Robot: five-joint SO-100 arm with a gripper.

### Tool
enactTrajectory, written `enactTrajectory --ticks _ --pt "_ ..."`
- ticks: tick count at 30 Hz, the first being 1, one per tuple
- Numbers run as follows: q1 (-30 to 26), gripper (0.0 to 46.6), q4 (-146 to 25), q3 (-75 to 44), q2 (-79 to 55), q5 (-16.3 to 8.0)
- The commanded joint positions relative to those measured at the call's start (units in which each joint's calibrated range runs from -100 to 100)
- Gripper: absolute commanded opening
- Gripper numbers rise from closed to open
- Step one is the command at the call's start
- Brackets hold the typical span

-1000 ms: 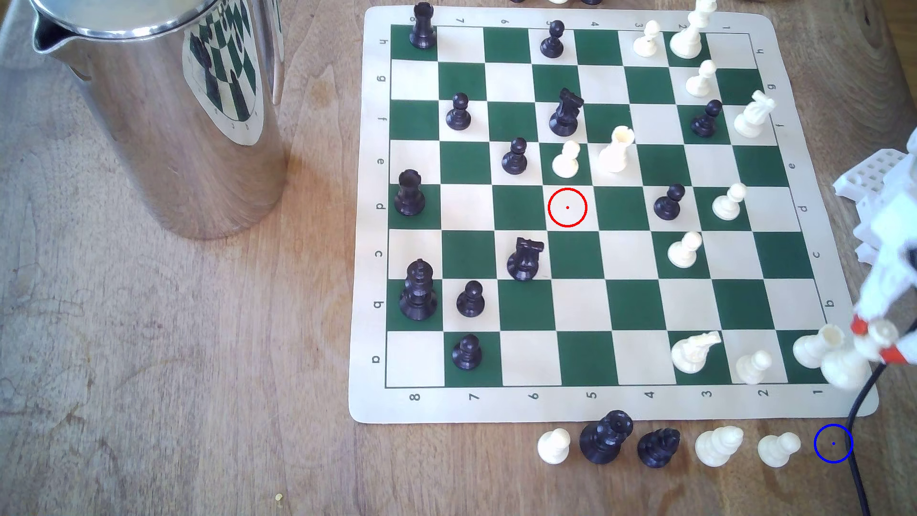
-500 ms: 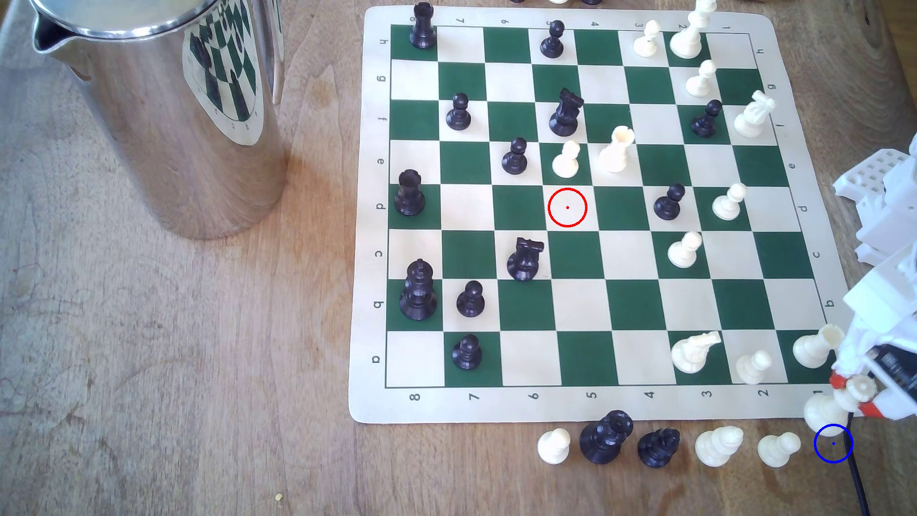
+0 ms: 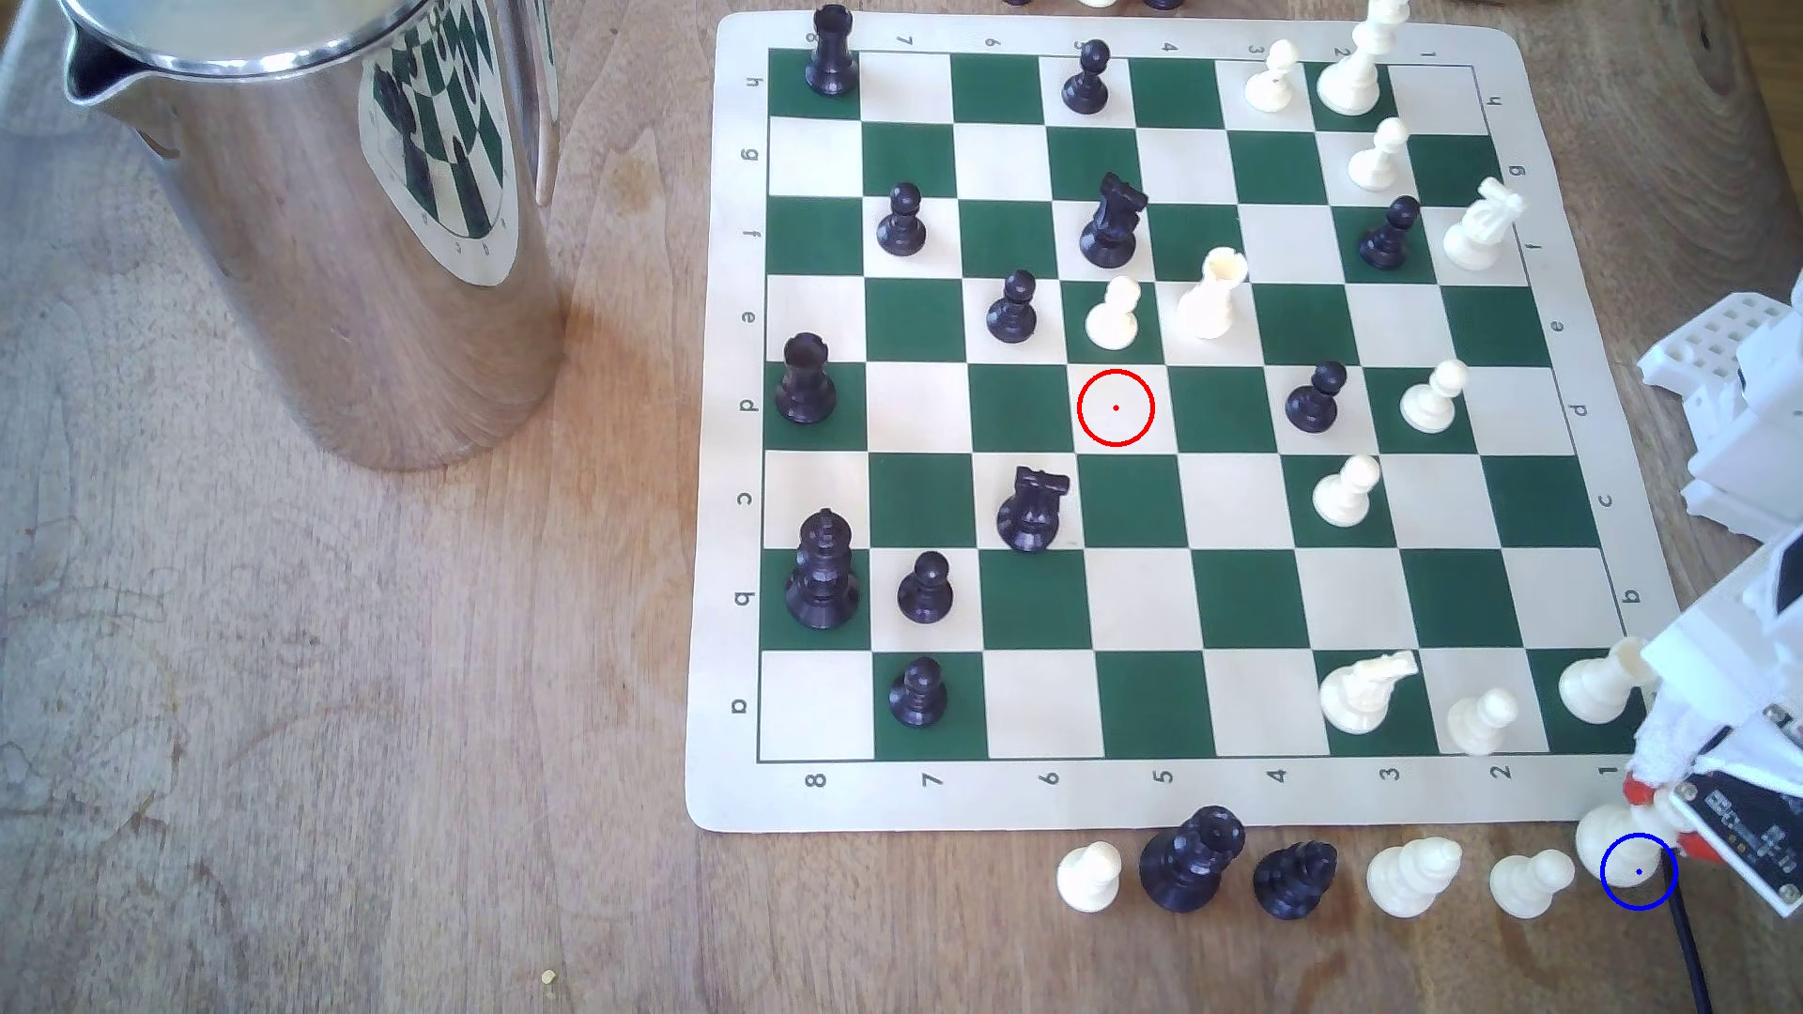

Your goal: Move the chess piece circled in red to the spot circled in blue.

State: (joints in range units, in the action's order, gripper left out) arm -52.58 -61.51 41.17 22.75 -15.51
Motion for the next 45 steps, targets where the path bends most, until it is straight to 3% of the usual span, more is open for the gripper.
enactTrajectory --ticks 1,12,17,21,37,45 --pt "-0.33 0.4 1.48 -0.55 -0.59 -0.15" --pt "-2.21 0.6 1.97 0.09 -2.29 -0.20" --pt "-1.43 14.8 2.05 -0.01 -2.20 0.24" --pt "-1.43 18.5 1.73 0.09 -1.95 0.54" --pt "3.11 26.4 -4.91 0.09 6.79 1.32" --pt "6.55 25.8 -11.54 0.27 16.98 1.61"
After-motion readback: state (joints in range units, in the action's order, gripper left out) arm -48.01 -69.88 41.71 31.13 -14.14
